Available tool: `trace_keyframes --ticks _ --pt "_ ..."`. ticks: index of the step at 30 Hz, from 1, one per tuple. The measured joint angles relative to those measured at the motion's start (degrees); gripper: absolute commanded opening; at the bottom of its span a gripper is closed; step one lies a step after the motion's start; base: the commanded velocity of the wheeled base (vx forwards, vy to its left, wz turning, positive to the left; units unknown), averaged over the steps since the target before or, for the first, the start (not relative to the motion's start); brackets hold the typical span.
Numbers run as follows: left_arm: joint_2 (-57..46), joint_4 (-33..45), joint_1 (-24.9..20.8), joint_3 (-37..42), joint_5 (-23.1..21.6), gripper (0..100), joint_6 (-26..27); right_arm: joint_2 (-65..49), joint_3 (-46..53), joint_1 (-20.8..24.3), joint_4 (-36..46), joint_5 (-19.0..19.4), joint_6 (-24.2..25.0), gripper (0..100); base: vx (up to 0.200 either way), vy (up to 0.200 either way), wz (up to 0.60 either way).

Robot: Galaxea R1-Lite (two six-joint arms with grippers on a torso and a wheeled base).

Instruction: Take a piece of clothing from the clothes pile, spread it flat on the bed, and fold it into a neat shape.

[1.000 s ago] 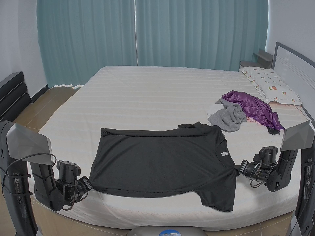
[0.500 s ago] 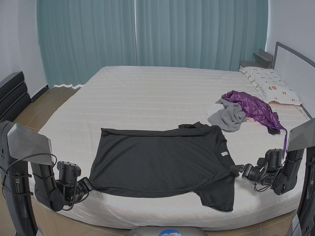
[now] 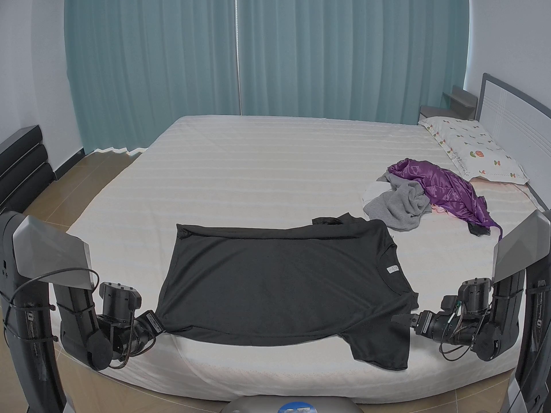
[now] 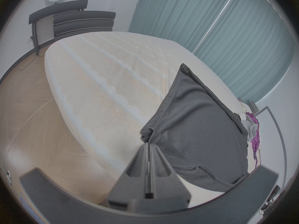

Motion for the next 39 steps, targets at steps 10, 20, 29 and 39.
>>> trace_keyframes --ticks 10,20,29,39 --pt "0.0 -0.04 0.11 0.0 -0.02 0 -0.06 2.76 0.24 2.54 -1.97 -2.33 -0.05 100 0.0 0.0 0.0" --pt "-0.09 -0.04 0.22 0.11 -0.02 0 -0.11 3.52 -0.37 3.15 -1.76 -2.32 0.12 100 0.0 0.0 0.0" --pt "-0.24 -0.04 0.22 0.22 -0.02 0 -0.11 3.61 -0.94 3.28 -1.21 -2.33 0.22 0 0.0 0.0 0.0" --pt "-0.41 -0.04 0.21 0.26 0.04 0 -0.05 3.52 -0.48 3.58 -1.21 -4.07 0.12 0 0.0 0.0 0.0"
